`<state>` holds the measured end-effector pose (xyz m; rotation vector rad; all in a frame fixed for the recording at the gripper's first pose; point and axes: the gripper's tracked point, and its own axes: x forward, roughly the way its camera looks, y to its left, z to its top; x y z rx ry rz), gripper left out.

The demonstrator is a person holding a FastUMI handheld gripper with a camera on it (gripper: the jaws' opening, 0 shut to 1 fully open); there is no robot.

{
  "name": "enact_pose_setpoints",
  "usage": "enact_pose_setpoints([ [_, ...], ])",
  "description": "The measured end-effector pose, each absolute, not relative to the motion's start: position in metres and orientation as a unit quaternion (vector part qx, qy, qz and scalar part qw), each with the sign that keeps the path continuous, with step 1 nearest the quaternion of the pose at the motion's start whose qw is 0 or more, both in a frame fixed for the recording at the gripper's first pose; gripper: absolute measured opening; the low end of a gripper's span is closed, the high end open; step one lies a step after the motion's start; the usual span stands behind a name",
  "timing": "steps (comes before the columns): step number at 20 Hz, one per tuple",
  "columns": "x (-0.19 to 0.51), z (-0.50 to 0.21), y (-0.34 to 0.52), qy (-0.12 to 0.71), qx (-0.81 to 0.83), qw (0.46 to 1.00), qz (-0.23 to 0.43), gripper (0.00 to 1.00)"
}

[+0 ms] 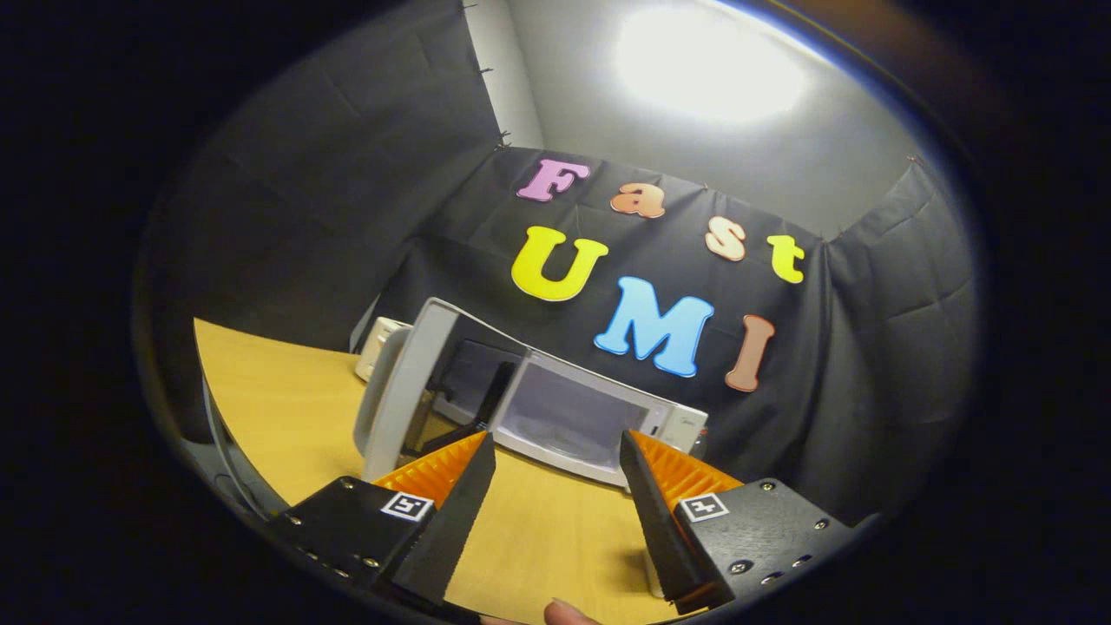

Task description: Open the microwave, put the food inside, and close the microwave door.

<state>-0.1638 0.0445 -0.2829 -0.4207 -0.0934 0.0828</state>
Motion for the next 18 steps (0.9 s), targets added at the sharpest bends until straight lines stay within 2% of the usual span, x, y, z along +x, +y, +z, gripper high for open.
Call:
enact_pose_setpoints([
  [8, -0.147, -0.324, -0.059, 0.017, -0.256, 0.966, -0.033, 0.88],
  [15, -0.127, -0.374, -0.092, 0.087, -0.275, 0.956, -0.044, 0.88],
  [17, -0.120, -0.388, -0.098, 0.106, -0.286, 0.951, -0.047, 0.83],
  [18, -0.118, -0.392, -0.101, 0.113, -0.290, 0.949, -0.050, 0.75],
])
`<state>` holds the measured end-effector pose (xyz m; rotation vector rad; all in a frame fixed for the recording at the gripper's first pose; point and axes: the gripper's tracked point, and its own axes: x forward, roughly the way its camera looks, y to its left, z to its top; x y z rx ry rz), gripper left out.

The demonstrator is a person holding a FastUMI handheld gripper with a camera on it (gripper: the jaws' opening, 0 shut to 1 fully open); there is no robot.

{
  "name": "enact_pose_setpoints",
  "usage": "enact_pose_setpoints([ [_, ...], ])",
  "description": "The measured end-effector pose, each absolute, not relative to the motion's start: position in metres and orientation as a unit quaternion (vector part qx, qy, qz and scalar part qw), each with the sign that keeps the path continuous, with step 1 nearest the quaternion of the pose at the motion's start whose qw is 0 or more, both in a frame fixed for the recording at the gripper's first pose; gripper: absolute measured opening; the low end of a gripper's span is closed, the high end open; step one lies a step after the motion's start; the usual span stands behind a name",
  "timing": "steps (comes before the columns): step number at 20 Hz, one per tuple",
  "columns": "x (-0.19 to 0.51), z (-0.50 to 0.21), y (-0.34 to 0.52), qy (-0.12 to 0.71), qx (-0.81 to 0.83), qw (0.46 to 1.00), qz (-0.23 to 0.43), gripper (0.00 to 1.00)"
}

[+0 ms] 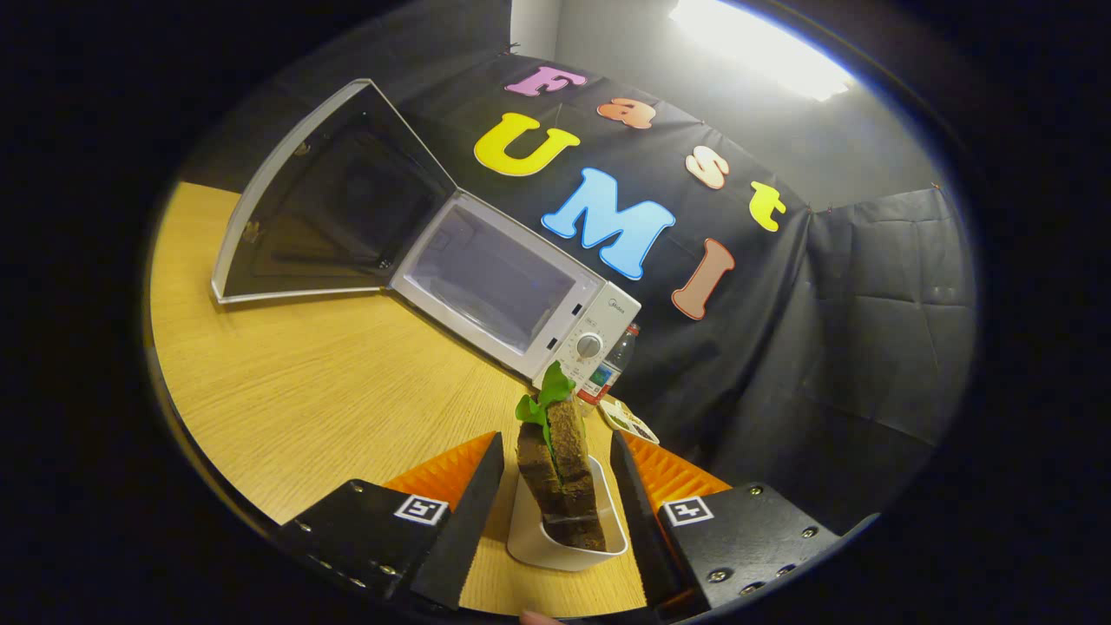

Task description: Open the microwave, put the food inside, and close the microwave door.

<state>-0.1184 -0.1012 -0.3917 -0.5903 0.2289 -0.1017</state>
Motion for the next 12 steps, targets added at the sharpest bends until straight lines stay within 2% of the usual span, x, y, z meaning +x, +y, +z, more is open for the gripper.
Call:
enact_pose_setpoints([
  [1, -0.118, -0.396, -0.103, 0.117, -0.291, 0.948, -0.053, 0.70],
  [2, -0.117, -0.402, -0.106, 0.126, -0.286, 0.948, -0.053, 0.58],
  [3, -0.118, -0.402, -0.109, 0.128, -0.282, 0.949, -0.061, 0.54],
  [4, -0.116, -0.401, -0.110, 0.129, -0.276, 0.950, -0.064, 0.44],
  [5, -0.116, -0.399, -0.110, 0.131, -0.269, 0.952, -0.063, 0.40],
  [8, -0.118, -0.392, -0.114, 0.126, -0.251, 0.958, -0.061, 0.30],
  [12, -0.125, -0.366, -0.119, 0.111, -0.223, 0.967, -0.061, 0.29],
])
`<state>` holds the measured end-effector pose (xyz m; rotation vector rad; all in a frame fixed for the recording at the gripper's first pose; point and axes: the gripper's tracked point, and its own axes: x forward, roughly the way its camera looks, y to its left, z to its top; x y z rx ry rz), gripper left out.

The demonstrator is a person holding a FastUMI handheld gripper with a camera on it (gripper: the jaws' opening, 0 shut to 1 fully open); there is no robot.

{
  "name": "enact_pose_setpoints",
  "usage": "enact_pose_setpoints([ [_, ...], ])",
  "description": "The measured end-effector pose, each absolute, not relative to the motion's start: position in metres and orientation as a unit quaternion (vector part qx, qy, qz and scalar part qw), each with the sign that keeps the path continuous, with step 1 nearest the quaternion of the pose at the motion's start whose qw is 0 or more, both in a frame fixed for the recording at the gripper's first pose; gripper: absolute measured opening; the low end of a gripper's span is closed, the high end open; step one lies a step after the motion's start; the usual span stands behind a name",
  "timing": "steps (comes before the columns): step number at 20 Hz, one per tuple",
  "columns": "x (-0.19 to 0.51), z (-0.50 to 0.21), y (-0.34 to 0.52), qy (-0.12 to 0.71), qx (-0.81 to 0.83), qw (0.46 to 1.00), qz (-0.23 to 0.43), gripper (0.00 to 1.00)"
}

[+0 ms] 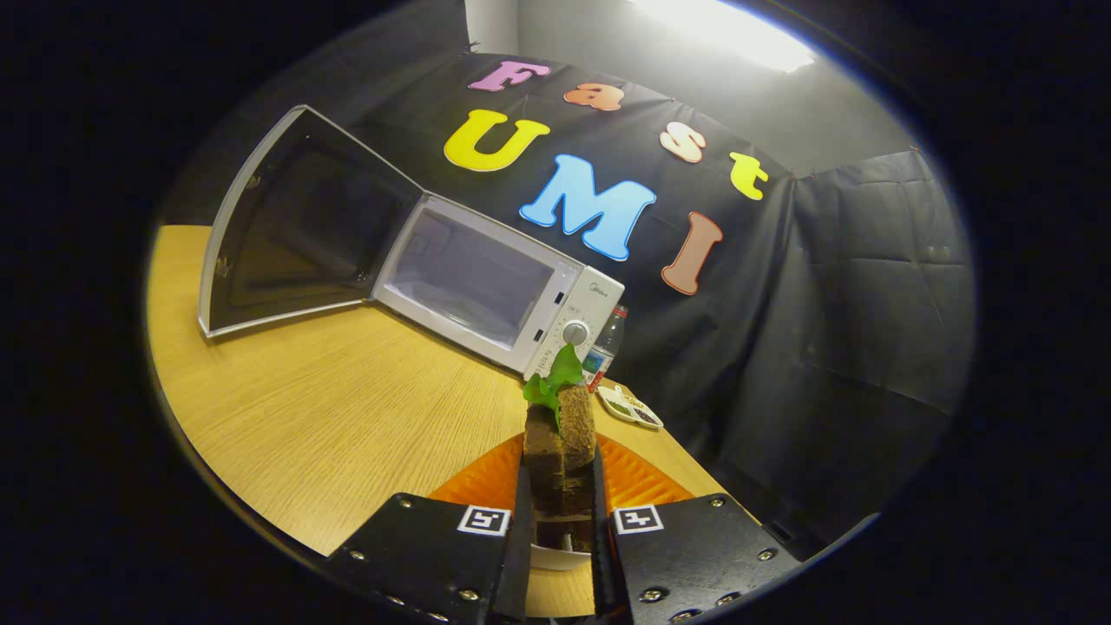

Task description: Open the microwave, put the food inside, and close the microwave door.

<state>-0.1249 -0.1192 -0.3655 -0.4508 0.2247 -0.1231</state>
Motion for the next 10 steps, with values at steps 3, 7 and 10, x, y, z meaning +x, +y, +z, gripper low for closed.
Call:
enact_pose_setpoints([
  [3, -0.128, -0.337, -0.108, 0.084, -0.193, 0.976, -0.046, 0.29],
  [7, -0.118, -0.309, -0.068, 0.067, -0.088, 0.994, 0.022, 0.29],
  [10, -0.099, -0.294, -0.027, 0.063, -0.018, 0.994, 0.086, 0.29],
])
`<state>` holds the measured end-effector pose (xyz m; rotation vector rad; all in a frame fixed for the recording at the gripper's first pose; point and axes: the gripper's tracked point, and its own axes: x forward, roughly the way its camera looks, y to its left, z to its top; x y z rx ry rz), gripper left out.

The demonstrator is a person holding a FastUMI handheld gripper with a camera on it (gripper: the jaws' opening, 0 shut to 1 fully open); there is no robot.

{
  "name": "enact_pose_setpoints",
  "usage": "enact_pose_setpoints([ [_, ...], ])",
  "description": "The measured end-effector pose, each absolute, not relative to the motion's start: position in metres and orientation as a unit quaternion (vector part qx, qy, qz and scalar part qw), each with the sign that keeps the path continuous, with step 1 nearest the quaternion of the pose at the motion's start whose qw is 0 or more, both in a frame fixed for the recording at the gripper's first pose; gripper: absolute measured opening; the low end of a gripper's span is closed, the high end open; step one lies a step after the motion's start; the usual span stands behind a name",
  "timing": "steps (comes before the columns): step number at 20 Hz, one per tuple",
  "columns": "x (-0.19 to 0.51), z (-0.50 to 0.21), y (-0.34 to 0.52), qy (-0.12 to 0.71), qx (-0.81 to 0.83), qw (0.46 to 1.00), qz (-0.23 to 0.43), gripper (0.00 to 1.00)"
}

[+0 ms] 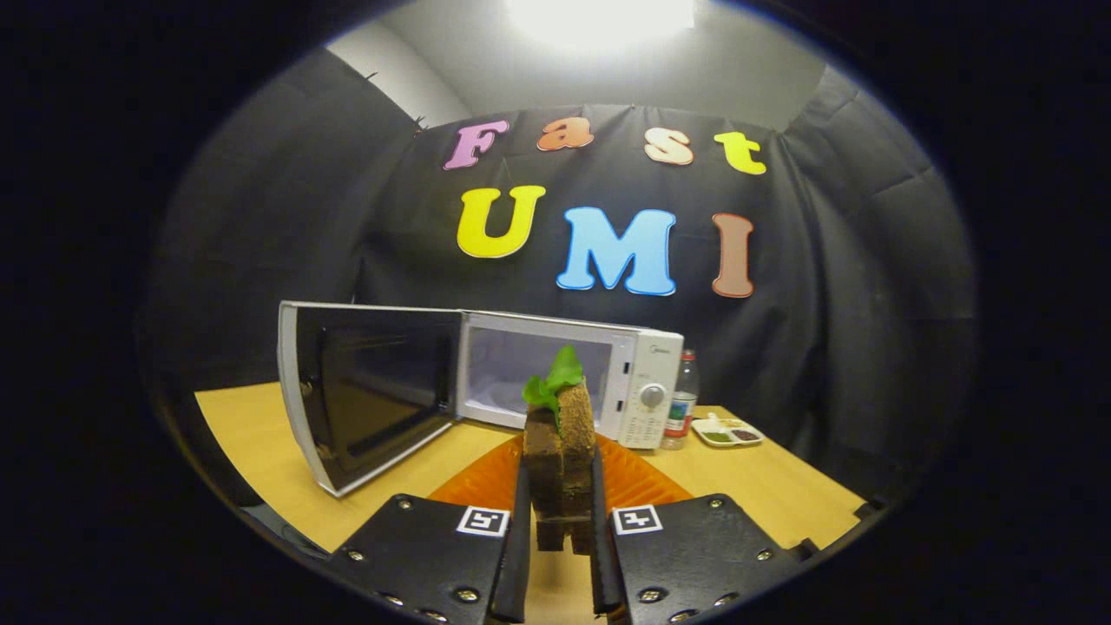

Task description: Open the microwave, put the food inside, and close the microwave door.

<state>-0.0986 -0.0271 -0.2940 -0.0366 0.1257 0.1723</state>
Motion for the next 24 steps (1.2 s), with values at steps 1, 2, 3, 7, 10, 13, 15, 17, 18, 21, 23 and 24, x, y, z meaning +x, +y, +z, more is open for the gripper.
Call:
enact_pose_setpoints([
  [1, -0.091, -0.288, -0.018, 0.056, -0.014, 0.994, 0.095, 0.29],
  [2, -0.083, -0.285, -0.009, 0.051, -0.011, 0.993, 0.102, 0.29],
  [3, -0.074, -0.285, 0.001, 0.051, -0.003, 0.992, 0.112, 0.29],
  [7, -0.036, -0.295, 0.032, 0.079, 0.082, 0.982, 0.150, 0.29],
  [10, 0.001, -0.304, 0.034, 0.093, 0.103, 0.981, 0.138, 0.29],
  [13, 0.037, -0.314, 0.038, 0.100, 0.099, 0.982, 0.125, 0.29],
  [15, 0.060, -0.320, 0.043, 0.110, 0.109, 0.980, 0.125, 0.29],
  [17, 0.082, -0.325, 0.047, 0.118, 0.110, 0.980, 0.119, 0.29],
  [18, 0.092, -0.326, 0.047, 0.119, 0.105, 0.981, 0.113, 0.29],
  [21, 0.125, -0.325, 0.050, 0.111, 0.078, 0.986, 0.094, 0.29],
  [23, 0.142, -0.330, 0.056, 0.119, 0.080, 0.985, 0.095, 0.29],
  [24, 0.151, -0.331, 0.057, 0.119, 0.082, 0.985, 0.094, 0.29],
])
